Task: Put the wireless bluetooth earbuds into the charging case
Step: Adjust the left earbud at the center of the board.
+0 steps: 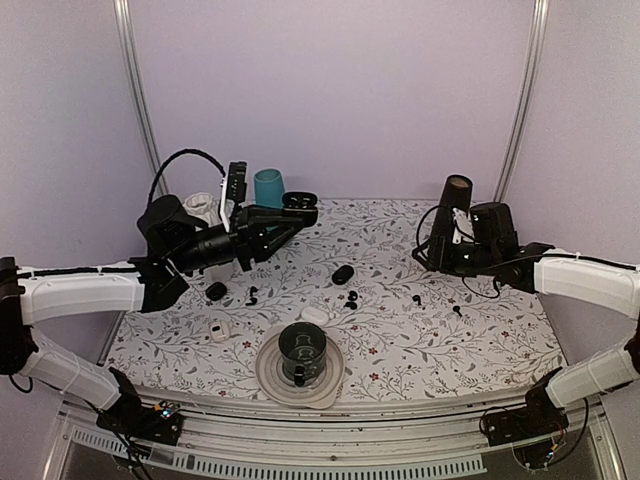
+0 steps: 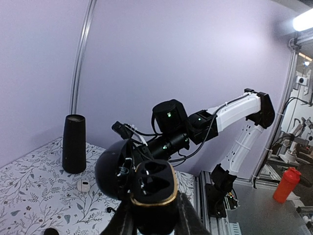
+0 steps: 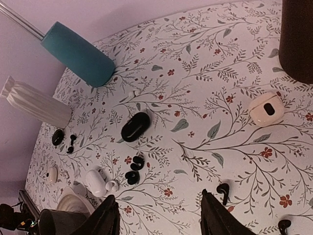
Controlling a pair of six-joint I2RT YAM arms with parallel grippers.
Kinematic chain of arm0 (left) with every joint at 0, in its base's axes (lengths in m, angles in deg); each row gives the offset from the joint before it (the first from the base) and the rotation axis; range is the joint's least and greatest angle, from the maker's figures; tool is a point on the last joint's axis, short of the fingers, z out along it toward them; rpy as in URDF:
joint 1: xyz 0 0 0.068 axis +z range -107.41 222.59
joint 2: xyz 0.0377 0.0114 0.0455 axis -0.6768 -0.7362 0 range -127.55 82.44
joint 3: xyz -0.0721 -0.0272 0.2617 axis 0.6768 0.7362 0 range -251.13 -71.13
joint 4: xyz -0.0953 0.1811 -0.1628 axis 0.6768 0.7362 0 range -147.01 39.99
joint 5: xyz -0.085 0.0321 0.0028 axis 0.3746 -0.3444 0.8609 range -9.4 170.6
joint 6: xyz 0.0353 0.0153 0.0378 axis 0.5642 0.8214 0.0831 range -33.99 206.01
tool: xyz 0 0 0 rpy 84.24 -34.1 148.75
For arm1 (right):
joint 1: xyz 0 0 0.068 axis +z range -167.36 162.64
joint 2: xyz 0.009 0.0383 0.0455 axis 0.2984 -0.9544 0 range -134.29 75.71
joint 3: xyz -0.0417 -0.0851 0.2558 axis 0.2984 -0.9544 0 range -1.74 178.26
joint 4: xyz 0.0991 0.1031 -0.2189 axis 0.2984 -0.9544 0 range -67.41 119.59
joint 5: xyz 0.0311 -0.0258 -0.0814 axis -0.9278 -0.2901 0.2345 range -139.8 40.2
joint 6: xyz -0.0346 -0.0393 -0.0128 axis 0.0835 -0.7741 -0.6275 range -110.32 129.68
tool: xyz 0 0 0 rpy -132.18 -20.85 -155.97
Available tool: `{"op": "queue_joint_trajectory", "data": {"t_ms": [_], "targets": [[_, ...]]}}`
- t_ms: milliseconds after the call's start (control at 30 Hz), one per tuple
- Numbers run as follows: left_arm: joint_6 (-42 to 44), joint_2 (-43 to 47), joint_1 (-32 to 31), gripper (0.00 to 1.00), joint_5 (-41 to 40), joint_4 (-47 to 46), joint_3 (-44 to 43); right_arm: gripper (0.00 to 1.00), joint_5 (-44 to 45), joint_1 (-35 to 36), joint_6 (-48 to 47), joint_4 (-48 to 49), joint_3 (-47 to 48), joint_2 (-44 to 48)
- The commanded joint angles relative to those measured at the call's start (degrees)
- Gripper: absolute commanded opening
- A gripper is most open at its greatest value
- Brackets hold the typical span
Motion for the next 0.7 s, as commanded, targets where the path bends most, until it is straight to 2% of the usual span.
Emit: {"op": "queue_joint_trajectory", "data": {"t_ms": [0, 200, 467, 667], "targets": [[0.7, 1.6, 0.7, 0.0, -0.3, -0.6, 0.2, 0.56, -1.3, -2.7, 1.7, -1.8, -1.2, -4.4], [1.0, 2.5, 0.8, 0.0, -0.5, 0.5, 0.3, 0.52, -5.4, -4.9, 1.7, -2.2, -1.0, -10.8], [1.1, 3.2, 0.9, 0.0, -1.2, 1.1, 0.7, 0.52, -5.5, -5.1, 2.6, -1.7, -1.1, -17.5], [1.4, 3.4, 0.9, 0.0, -1.4, 1.2, 0.7, 0.55, -4.4, -5.1, 3.9, 2.5, -3.3, -20.2]]}}
